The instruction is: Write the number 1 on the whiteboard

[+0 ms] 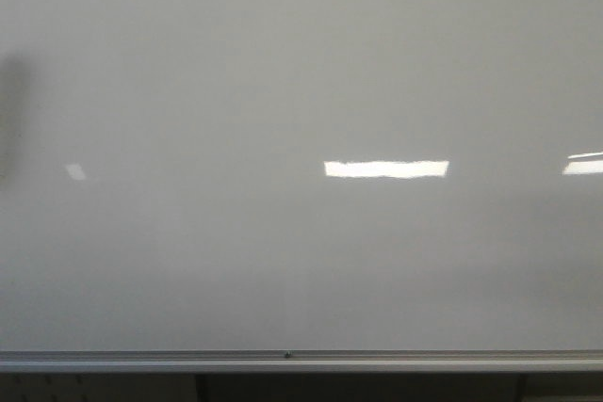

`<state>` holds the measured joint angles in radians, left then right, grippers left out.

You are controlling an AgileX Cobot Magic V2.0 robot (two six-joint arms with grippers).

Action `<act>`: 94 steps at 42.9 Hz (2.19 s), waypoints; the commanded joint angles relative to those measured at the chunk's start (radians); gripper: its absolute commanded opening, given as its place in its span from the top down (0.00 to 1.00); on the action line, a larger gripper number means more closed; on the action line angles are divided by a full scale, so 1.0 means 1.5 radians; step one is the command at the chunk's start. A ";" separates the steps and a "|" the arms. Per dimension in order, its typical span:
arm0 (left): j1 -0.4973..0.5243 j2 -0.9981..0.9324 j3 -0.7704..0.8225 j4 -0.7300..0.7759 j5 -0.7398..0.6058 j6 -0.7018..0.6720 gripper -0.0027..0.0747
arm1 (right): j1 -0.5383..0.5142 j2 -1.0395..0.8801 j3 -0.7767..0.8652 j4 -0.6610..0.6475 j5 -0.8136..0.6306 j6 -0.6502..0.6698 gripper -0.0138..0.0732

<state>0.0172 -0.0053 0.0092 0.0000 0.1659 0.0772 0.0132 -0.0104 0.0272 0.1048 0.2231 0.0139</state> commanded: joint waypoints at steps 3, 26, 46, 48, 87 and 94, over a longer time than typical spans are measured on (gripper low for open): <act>0.002 -0.010 0.015 -0.006 -0.056 -0.001 0.99 | -0.004 -0.011 -0.015 -0.003 -0.048 -0.002 0.94; 0.002 -0.010 0.015 -0.006 -0.056 -0.001 0.99 | -0.004 -0.011 -0.015 -0.003 -0.048 -0.002 0.94; 0.002 -0.010 0.015 -0.017 -0.068 -0.001 0.99 | -0.004 -0.011 -0.015 -0.003 -0.050 -0.002 0.94; 0.002 -0.010 0.015 -0.019 -0.072 -0.001 0.99 | -0.003 -0.011 -0.015 0.008 -0.054 -0.002 0.94; 0.002 0.267 -0.269 -0.015 -0.015 -0.005 0.90 | -0.003 0.255 -0.349 0.020 0.052 -0.002 0.89; 0.002 0.267 -0.269 -0.016 -0.013 -0.005 0.44 | -0.003 0.255 -0.349 0.020 0.052 -0.002 0.54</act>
<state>0.0172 0.3836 -0.3575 -0.0225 0.2210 0.0753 0.0132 0.3602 -0.4586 0.1337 0.3752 0.0139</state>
